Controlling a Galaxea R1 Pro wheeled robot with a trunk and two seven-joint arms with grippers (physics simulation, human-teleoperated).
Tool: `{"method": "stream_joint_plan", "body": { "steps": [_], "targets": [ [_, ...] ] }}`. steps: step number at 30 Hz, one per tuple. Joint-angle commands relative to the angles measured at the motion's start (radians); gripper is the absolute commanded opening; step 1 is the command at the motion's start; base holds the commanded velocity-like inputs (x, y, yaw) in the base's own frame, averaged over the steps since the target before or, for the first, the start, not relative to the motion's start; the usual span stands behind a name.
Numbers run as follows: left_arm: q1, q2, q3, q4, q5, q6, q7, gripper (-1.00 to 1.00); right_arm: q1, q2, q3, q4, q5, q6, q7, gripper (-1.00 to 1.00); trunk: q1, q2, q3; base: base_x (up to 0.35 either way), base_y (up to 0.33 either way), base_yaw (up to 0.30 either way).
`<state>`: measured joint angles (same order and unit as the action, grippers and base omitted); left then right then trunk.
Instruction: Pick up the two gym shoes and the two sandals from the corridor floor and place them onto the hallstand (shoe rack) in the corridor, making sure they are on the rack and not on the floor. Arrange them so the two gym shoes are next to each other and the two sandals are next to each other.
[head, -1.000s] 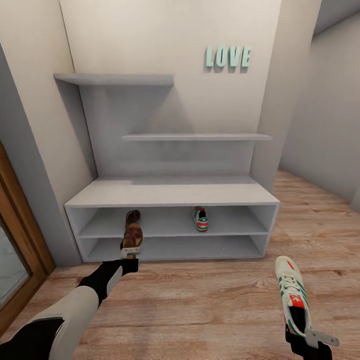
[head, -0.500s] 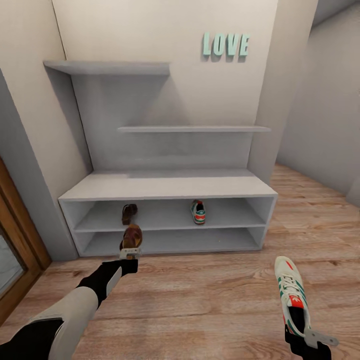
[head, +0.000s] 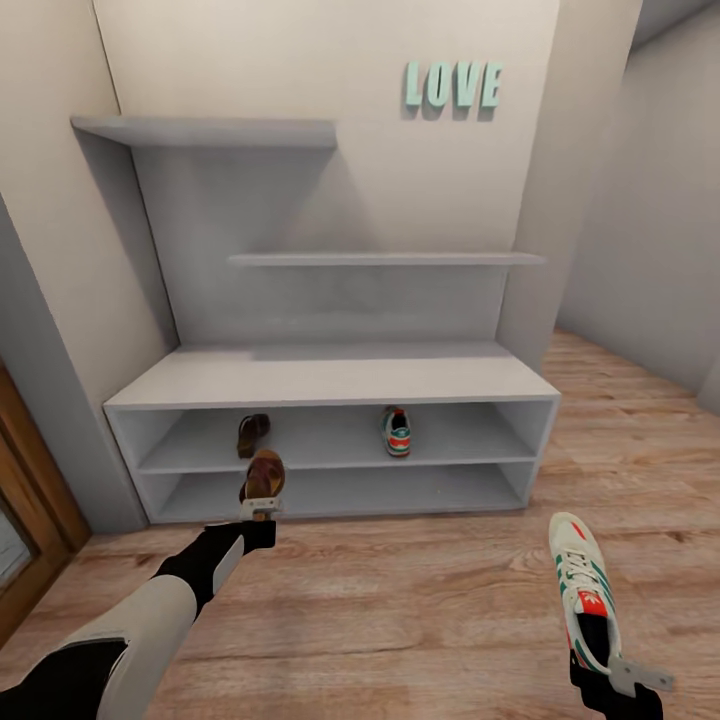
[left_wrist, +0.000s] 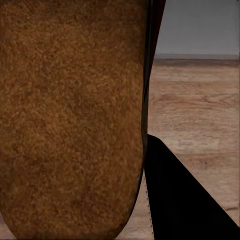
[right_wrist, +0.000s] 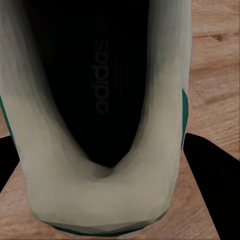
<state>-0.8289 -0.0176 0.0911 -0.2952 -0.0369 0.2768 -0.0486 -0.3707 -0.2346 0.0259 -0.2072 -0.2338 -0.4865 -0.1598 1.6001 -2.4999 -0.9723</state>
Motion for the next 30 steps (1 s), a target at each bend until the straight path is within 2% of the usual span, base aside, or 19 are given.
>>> {"method": "stream_joint_plan", "body": {
  "steps": [1, 5, 15, 21, 30],
  "targets": [
    [0.000, -0.001, 0.009, -0.002, -0.008, 0.007, -0.007, -1.00, 0.000, 0.000, 0.003, 0.000, -0.006, -0.003, -0.001, -1.00, 0.000, 0.000, -0.001, 0.307, -0.071, 0.000],
    [0.000, -0.001, 0.009, -0.002, -0.008, 0.007, -0.007, -1.00, 0.000, 0.000, 0.002, -0.001, -0.007, -0.003, -0.001, -1.00, 0.000, 0.000, -0.001, 0.321, -0.045, -0.052],
    [0.000, 0.001, 0.010, -0.004, -0.008, 0.006, -0.007, -1.00, 0.000, -0.002, 0.001, -0.001, -0.010, -0.001, -0.001, -1.00, 0.000, 0.000, -0.001, 0.325, -0.007, -0.195],
    [0.001, 0.004, 0.010, -0.023, -0.008, 0.006, -0.004, -1.00, 0.000, -0.002, 0.002, -0.001, -0.010, -0.002, -0.001, -1.00, 0.000, 0.000, -0.001, 0.076, 0.005, -0.017],
    [0.001, 0.004, 0.010, -0.030, -0.008, 0.006, -0.001, -1.00, 0.000, -0.002, 0.002, -0.001, -0.010, -0.001, -0.001, -1.00, 0.000, 0.000, -0.001, 0.195, 0.117, -0.001]
  ]
}}
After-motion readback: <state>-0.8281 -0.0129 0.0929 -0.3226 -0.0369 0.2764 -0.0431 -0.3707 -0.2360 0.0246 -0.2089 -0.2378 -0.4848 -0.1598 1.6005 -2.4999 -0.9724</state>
